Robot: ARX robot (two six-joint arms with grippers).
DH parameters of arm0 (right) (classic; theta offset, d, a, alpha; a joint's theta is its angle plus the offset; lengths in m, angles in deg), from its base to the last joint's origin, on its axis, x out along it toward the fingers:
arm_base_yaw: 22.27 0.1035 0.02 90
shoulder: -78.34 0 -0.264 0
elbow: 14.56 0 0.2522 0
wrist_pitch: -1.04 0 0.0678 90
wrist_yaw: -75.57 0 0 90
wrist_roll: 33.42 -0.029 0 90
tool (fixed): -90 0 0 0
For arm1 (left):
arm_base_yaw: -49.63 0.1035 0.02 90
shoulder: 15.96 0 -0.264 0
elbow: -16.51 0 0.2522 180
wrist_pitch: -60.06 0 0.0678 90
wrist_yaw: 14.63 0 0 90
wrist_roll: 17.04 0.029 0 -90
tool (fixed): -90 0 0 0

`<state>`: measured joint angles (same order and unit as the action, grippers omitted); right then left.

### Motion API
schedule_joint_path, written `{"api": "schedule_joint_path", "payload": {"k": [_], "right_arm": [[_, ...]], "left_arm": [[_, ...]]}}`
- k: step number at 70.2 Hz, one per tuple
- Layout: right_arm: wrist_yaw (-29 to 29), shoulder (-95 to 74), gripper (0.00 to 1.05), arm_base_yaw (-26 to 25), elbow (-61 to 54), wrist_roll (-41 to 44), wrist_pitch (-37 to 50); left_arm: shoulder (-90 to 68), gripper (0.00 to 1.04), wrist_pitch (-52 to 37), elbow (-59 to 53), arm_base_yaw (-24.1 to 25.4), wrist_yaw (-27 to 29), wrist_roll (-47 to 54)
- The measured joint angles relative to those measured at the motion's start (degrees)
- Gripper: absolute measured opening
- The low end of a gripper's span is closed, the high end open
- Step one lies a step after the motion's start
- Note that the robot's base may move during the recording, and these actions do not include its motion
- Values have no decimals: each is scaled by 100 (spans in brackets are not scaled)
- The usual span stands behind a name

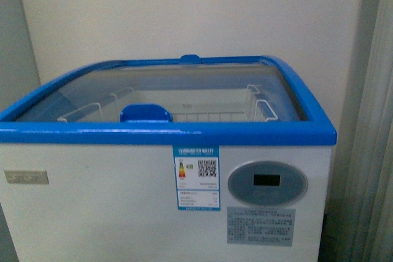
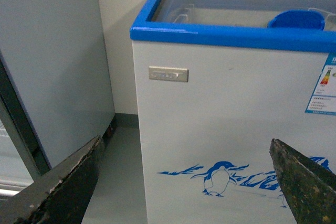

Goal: Put drink in fridge

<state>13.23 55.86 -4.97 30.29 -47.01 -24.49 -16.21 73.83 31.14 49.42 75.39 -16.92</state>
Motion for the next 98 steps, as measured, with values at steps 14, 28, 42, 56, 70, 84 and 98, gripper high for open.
{"api": "schedule_joint_path", "payload": {"k": [14,28,42,56,70,84,98], "right_arm": [[0,-2,44,0,0,0,2],[-4,-2,44,4,0,0,7],[-2,-2,44,2,0,0,7],[2,-2,44,2,0,-2,7],[2,0,44,2,0,-2,7],[-2,0,44,2,0,-2,7],[-2,0,44,2,0,-2,7]], "left_arm": [[0,97,0,0,0,2,0],[-1873,97,160,516,170,-977,-1180],[-4844,97,-2743,1292,144,-1792,22],[-7554,97,-3646,3080,-343,-2743,3016],[-8631,97,-2269,4293,-844,-3292,6063],[-9278,97,-1974,4889,-890,-3287,7396],[-9816,97,-2059,5416,-927,-3158,7694]]}}
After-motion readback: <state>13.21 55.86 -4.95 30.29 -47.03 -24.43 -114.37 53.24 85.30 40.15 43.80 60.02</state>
